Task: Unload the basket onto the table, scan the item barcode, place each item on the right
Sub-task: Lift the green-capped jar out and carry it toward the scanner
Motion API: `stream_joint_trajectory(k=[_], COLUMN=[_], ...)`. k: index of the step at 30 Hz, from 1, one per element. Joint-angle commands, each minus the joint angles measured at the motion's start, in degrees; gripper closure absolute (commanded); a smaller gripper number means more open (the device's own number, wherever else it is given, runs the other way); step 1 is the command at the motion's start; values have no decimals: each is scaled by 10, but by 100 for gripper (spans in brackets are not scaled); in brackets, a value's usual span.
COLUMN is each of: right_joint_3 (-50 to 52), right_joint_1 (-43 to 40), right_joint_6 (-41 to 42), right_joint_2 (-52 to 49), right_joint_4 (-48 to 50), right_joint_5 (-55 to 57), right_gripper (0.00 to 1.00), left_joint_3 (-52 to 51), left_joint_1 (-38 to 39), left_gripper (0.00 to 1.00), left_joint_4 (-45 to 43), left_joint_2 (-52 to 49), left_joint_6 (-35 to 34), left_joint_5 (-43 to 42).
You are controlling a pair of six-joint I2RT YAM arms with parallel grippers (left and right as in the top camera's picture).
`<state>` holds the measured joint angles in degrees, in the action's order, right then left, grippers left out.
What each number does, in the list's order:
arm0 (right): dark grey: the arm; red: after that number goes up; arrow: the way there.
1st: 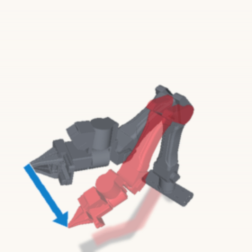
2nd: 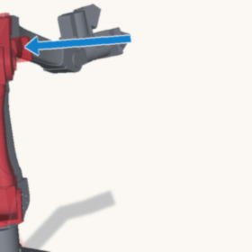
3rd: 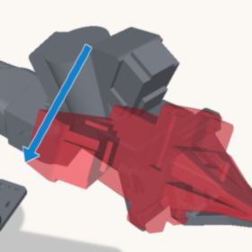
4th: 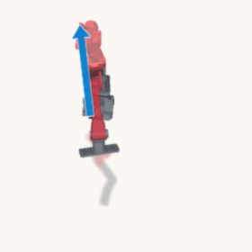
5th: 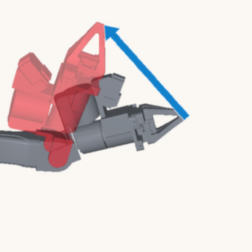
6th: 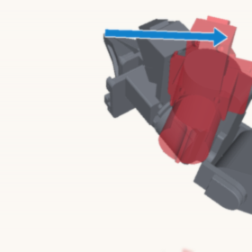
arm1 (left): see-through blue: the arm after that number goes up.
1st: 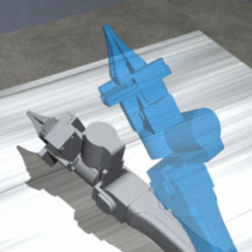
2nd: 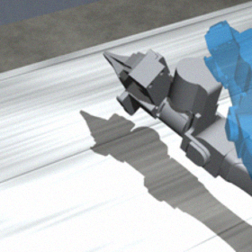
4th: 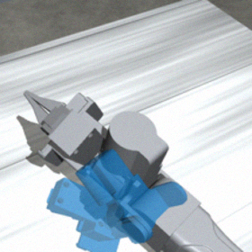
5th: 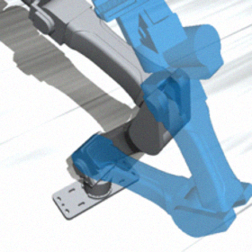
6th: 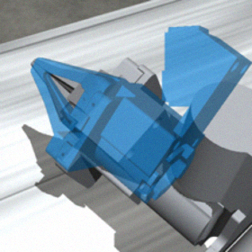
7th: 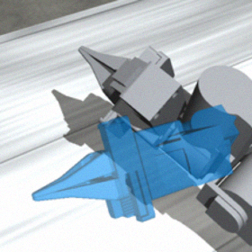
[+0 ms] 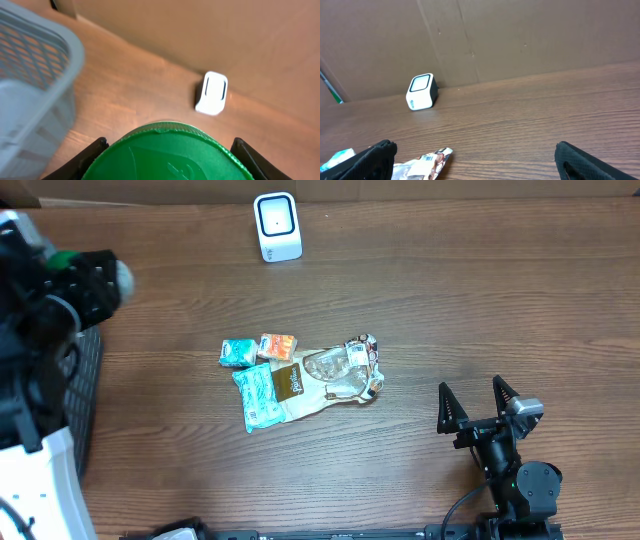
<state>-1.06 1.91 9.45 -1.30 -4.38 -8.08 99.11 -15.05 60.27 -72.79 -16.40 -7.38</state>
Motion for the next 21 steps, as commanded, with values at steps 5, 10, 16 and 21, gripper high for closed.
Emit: stream_joint_trajectory(k=[5,10,16,21], right_joint_3=[6,6,6,6], right_joint_1=[0,0,0,0], right_joint_6=[6,6,6,6], right_joint_2=[0,0,0,0], right_joint_4=[2,2,2,2], right_joint_5=[5,5,5,5], right_gripper=[0,0,0,0], left_joint_3=[-8,-8,-8,-8], left_joint_1=[74,131,213,276], left_gripper=[44,45,46,46], left_joint_4=[28,25,-3,-40], left_joint_2=[-86,-144,-208,-256], left_joint_6=[-3,-3,-4,-6], left_joint_5=[33,36,76,82])
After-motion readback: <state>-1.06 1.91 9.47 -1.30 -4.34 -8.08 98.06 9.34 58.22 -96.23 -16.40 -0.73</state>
